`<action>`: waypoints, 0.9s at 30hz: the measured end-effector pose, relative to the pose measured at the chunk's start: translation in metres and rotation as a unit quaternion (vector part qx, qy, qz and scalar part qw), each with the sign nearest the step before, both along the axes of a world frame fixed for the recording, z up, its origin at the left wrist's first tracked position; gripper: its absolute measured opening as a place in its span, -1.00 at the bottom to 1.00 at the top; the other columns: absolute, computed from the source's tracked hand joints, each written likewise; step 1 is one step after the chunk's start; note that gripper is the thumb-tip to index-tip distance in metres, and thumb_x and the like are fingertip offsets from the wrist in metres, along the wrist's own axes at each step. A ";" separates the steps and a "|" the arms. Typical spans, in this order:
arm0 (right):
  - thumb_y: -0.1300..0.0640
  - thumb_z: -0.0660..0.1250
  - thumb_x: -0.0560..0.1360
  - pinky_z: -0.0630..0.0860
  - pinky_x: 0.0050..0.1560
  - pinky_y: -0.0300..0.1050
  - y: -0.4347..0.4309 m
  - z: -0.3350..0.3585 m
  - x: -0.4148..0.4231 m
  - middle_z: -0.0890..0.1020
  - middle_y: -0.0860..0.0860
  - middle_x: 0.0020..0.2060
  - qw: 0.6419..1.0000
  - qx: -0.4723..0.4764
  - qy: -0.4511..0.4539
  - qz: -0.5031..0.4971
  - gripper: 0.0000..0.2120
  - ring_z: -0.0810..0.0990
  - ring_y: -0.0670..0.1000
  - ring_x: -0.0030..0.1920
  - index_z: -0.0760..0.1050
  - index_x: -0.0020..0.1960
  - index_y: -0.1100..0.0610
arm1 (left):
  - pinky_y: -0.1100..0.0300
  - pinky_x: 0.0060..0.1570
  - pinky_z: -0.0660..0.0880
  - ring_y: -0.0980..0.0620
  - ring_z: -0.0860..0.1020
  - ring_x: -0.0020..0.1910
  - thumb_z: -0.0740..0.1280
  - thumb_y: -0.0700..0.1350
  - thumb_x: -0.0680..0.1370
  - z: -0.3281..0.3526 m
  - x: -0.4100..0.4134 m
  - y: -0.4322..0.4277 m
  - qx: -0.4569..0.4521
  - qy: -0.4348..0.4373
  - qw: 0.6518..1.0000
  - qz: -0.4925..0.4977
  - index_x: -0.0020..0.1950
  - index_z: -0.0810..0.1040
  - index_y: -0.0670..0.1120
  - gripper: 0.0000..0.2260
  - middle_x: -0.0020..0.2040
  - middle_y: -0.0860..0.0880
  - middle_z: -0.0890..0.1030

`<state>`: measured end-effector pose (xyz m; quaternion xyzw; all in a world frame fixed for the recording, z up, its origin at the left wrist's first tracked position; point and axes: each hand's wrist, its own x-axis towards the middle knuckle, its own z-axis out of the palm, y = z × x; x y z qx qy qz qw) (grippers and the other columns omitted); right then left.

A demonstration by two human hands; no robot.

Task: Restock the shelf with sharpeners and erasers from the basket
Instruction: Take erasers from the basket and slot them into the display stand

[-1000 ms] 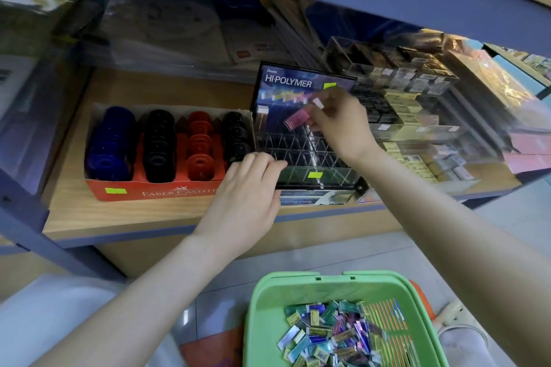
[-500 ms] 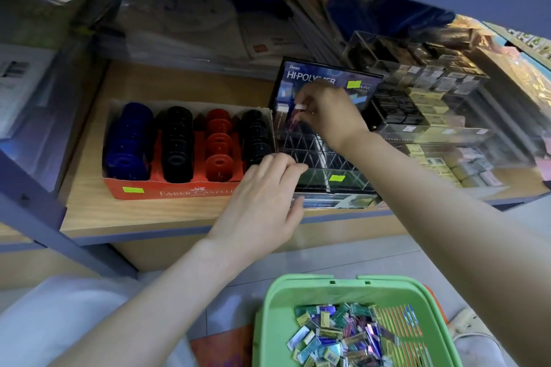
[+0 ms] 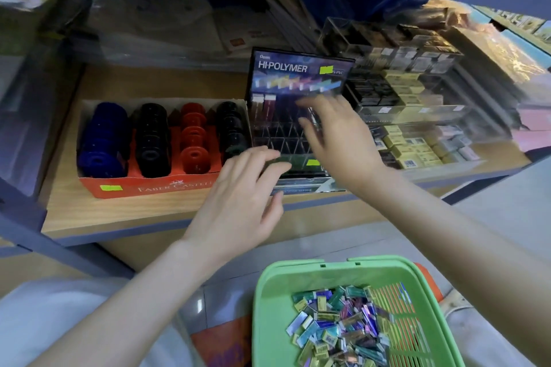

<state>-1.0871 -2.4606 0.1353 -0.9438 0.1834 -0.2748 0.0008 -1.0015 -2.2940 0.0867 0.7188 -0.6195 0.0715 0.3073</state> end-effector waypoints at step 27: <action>0.25 0.27 0.53 0.15 0.47 0.13 0.075 -0.353 -0.266 0.11 0.01 0.52 0.736 0.484 0.434 -0.190 -0.36 0.10 0.13 0.50 0.11 0.51 -0.07 | 0.03 0.00 0.52 -0.12 0.61 0.03 0.12 -0.01 0.60 -0.176 -0.094 -0.039 0.332 0.065 0.937 -0.086 0.31 0.47 -0.09 -0.65 0.14 -0.05 0.58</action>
